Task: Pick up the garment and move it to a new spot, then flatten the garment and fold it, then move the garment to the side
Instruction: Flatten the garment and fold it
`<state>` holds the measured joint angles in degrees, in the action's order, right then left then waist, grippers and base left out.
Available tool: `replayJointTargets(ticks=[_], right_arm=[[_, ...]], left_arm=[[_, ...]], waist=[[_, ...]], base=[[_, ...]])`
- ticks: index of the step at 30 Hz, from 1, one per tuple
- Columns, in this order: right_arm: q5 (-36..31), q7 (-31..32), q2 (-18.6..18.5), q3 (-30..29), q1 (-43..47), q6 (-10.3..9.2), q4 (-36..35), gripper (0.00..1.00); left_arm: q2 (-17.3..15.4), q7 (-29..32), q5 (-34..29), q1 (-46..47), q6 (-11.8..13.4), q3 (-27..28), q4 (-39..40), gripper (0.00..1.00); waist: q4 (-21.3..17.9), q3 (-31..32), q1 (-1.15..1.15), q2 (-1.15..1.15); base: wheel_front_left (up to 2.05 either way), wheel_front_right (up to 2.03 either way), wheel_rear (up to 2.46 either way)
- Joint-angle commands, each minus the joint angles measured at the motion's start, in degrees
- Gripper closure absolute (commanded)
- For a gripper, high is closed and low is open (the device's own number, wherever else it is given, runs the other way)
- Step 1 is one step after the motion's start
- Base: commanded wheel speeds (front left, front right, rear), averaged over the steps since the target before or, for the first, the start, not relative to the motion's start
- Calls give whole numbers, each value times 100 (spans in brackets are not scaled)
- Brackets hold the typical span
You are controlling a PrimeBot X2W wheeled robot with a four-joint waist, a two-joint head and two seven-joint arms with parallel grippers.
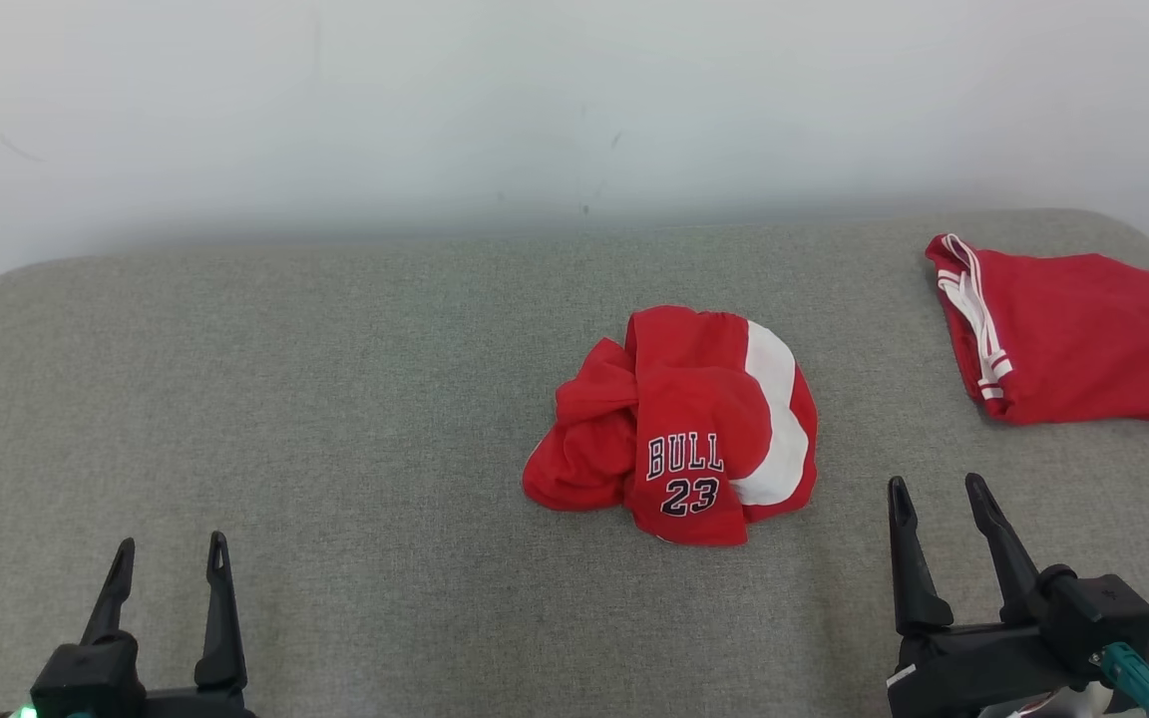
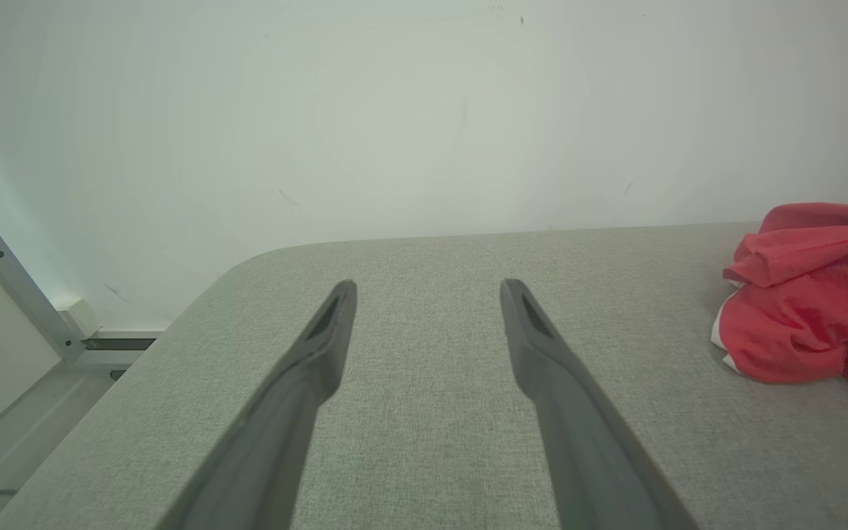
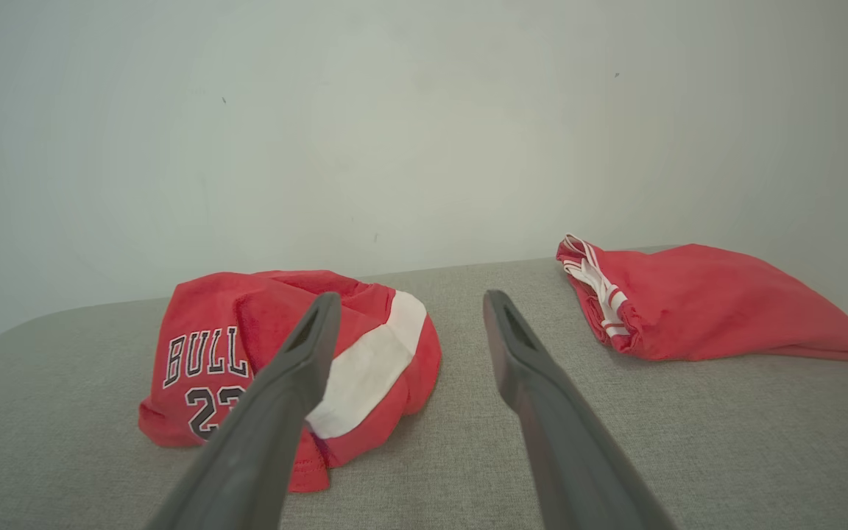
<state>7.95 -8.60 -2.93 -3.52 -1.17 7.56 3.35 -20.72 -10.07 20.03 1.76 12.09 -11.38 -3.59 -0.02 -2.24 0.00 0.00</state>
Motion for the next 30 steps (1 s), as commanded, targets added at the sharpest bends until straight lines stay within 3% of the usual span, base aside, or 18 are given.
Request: replayJointTargets(ticks=[1, 30], right_arm=[[-15, -9, 11, -1, 8, -12, 2, 0], [-30, -3, 11, -20, -8, -13, 6, 0]], left_arm=[[-27, 5, 9, 45, 12, -11, 12, 0], [-77, -58, 86, 61, 99, -62, -7, 0]], waist=[[1, -1, 0, 0], [21, -42, 0, 0]], base=[[0, 0, 0], [0, 0, 0]])
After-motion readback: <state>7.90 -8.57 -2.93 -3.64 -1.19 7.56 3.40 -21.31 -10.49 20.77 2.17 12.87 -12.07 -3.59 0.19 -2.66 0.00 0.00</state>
